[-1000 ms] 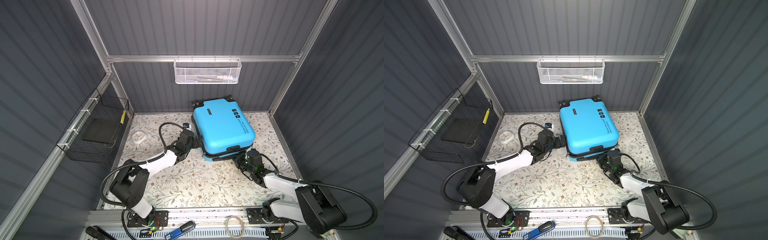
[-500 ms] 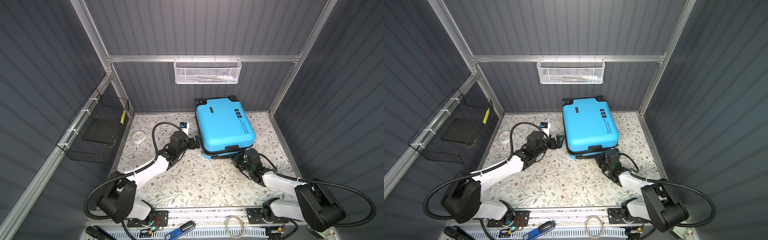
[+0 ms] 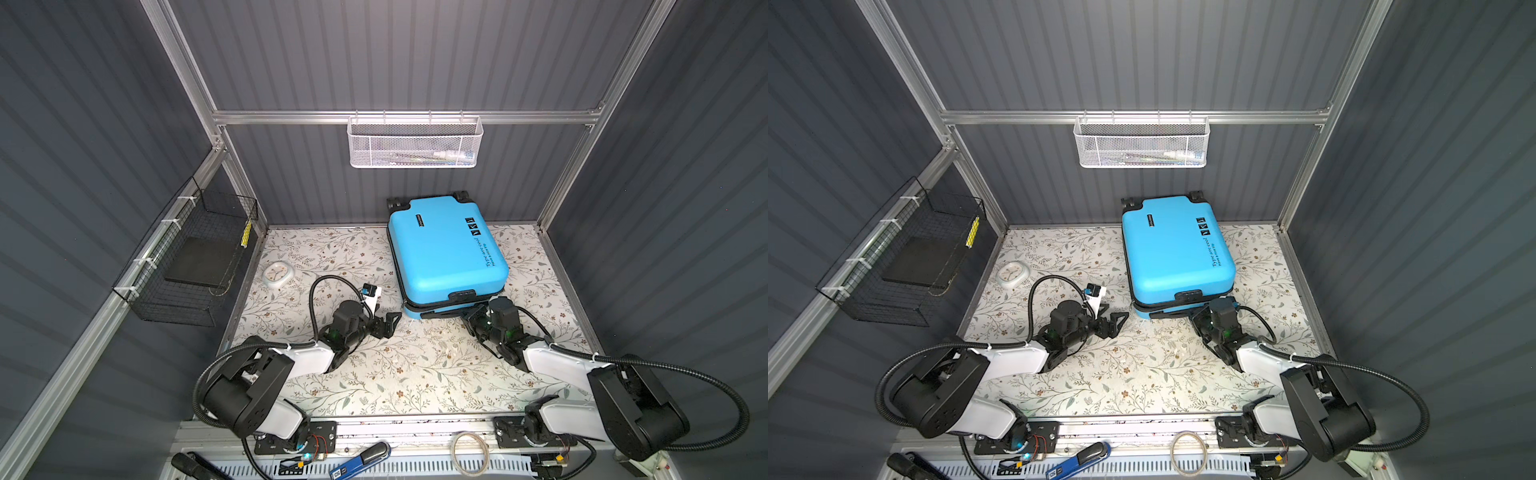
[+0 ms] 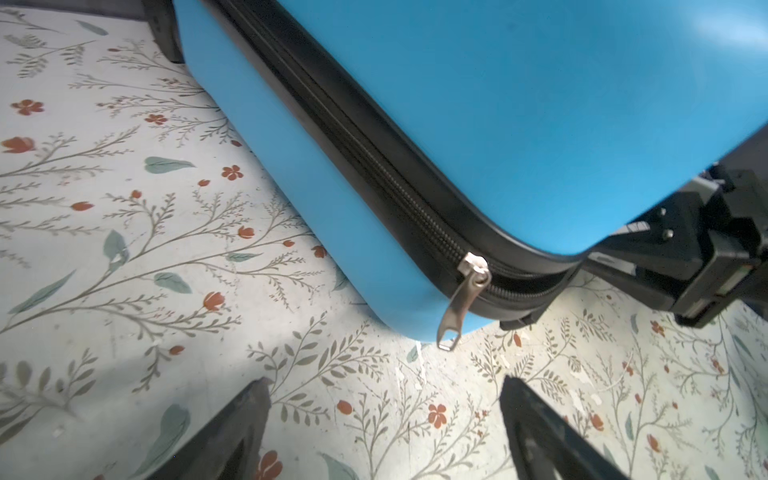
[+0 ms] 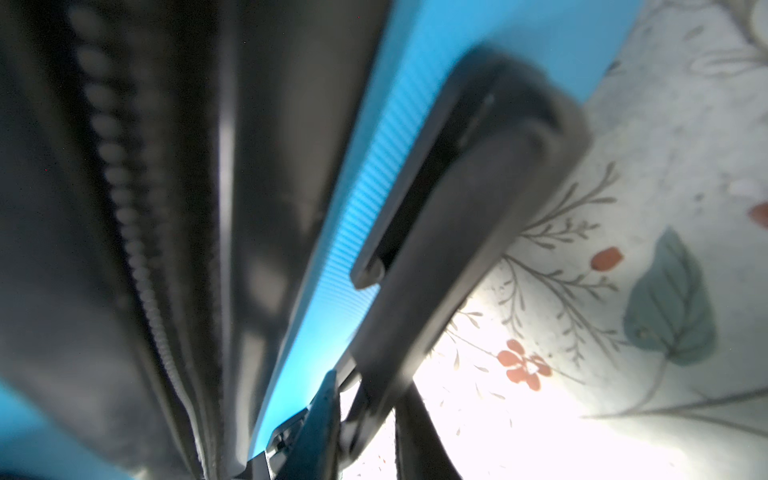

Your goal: Pack the luggage

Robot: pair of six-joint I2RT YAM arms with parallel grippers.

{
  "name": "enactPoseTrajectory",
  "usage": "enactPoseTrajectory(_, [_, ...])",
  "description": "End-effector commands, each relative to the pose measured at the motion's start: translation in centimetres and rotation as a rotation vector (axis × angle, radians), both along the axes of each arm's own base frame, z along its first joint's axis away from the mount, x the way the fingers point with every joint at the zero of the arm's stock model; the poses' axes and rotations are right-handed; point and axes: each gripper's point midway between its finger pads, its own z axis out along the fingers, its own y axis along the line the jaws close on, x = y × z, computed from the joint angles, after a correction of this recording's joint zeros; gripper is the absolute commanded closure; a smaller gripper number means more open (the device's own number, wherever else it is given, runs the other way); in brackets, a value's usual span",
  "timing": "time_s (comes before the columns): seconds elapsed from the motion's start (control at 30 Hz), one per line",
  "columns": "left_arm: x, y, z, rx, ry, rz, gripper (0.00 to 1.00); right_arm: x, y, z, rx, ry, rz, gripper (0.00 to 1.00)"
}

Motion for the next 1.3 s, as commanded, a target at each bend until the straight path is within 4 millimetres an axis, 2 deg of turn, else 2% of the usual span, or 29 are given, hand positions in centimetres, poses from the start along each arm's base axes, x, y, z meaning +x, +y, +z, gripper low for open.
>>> enactPoseTrajectory(0.0, [0.0,-2.7,2.5,-0.046,-0.134,-0.155,0.20,-1.7,2.1,-0.6,-0.059,0.000,0.172,1.00])
enactPoseTrajectory(0.33, [0.3,-4.6,2.6,-0.051,-0.172,-0.255,0.54,-1.7,2.1,-0.5,-0.060,0.007,0.174,1.00])
enactPoseTrajectory(0.57, [0.4,-5.3,2.3,-0.035,-0.152,-0.297,0.67,-1.7,2.0,-0.7,-0.064,0.010,0.173,1.00])
enactPoseTrajectory(0.7, [0.4,-5.2,2.2,-0.025,-0.147,-0.295,0.67,-1.7,2.0,-0.7,-0.064,0.012,0.171,1.00])
enactPoseTrajectory(0.87, [0.2,-5.2,1.7,-0.015,-0.133,-0.299,0.74,-1.7,2.0,-0.6,-0.064,0.011,0.171,1.00])
enactPoseTrajectory(0.9, [0.3,-5.1,1.6,-0.015,-0.130,-0.298,0.73,-1.7,2.0,-0.6,-0.064,0.010,0.170,1.00])
enactPoseTrajectory(0.97, [0.2,-5.0,1.2,-0.011,-0.119,-0.293,0.60,-1.7,2.0,-0.5,-0.064,0.009,0.169,1.00])
enactPoseTrajectory(1.0, [0.2,-5.0,1.0,-0.010,-0.116,-0.292,0.57,-1.7,2.0,-0.5,-0.066,0.008,0.169,1.00])
enactPoseTrajectory(1.1, [0.2,-4.9,0.7,-0.008,-0.111,-0.288,0.56,-1.6,2.0,-0.5,-0.066,0.008,0.167,1.00])
enactPoseTrajectory(1.17, [0.3,-4.9,0.6,-0.008,-0.108,-0.284,0.58,-1.7,1.9,-0.5,-0.067,0.009,0.166,1.00])
enactPoseTrajectory(1.27, [0.6,-4.8,0.7,-0.003,-0.116,-0.269,0.67,-1.7,1.9,-0.6,-0.069,0.011,0.165,1.00])
